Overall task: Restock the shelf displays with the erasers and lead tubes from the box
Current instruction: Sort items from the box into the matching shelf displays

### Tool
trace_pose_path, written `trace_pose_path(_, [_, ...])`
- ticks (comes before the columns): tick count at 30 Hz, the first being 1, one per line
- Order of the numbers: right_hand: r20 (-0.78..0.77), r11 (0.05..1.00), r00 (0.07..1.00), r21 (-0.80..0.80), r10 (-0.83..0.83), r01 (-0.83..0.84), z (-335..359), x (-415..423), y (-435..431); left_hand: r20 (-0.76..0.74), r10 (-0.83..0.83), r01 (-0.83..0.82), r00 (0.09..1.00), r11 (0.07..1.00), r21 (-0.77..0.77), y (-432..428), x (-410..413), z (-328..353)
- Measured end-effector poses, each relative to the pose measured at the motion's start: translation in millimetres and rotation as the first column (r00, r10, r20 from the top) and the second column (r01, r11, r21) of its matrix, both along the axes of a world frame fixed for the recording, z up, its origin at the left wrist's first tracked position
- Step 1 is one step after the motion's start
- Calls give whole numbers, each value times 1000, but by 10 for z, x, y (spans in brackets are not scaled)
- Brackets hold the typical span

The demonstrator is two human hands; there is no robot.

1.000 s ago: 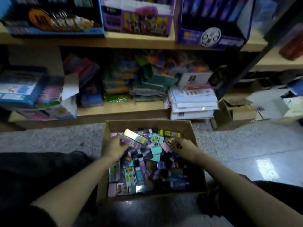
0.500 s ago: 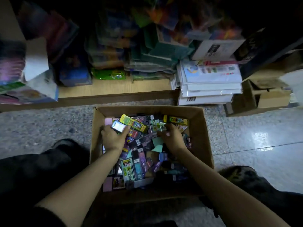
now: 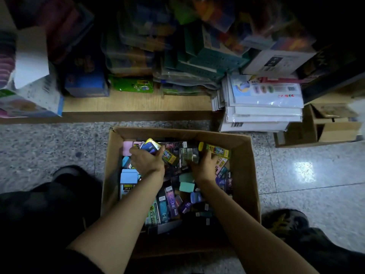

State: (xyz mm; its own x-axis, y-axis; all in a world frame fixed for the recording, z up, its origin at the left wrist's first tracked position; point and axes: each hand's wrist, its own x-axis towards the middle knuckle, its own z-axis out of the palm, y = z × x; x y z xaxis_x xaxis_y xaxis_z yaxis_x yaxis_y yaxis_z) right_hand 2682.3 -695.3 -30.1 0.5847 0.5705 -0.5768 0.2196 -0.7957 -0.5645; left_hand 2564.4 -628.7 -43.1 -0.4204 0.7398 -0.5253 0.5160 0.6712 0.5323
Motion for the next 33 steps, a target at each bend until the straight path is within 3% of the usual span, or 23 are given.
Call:
trace_pose_path(3, [-129,988,979,-16,-157,156,-52,-91,-25,91,56,-60,994,997,45,-11,-3,-32])
trace_pose_path(6, [-280,978,938,-40,-206,203,-103,-156,-68,132,108,-113,985,993,30,9,16,-31])
trace_pose_path(12, [-436,957,854,-75,-284,280,-154,-120,-253,-39,-107,102,994,989,-111,64,58,-26])
trace_pose_path(15, [-493,944,812,-71,-313,321,-135,-55,-371,-8,-128,126,992,985,-114,67,12,-54])
trace_pose_path(18, [-552,926,757,-85,-350,367,-107,-26,-461,89,-159,159,983,987,7,-12,-74,-75])
trace_pose_path(25, [-519,906,783,39,-343,422,18,36,-603,188,-231,202,955,966,161,-183,-371,116])
trace_pose_path(30, [-427,889,833,129,-350,440,259,155,-779,529,-241,256,814,966,45,-394,-398,304])
trace_pose_path(33, [-473,861,807,171,-354,479,442,233,-854,591,-288,363,754,932,-9,-533,-339,422])
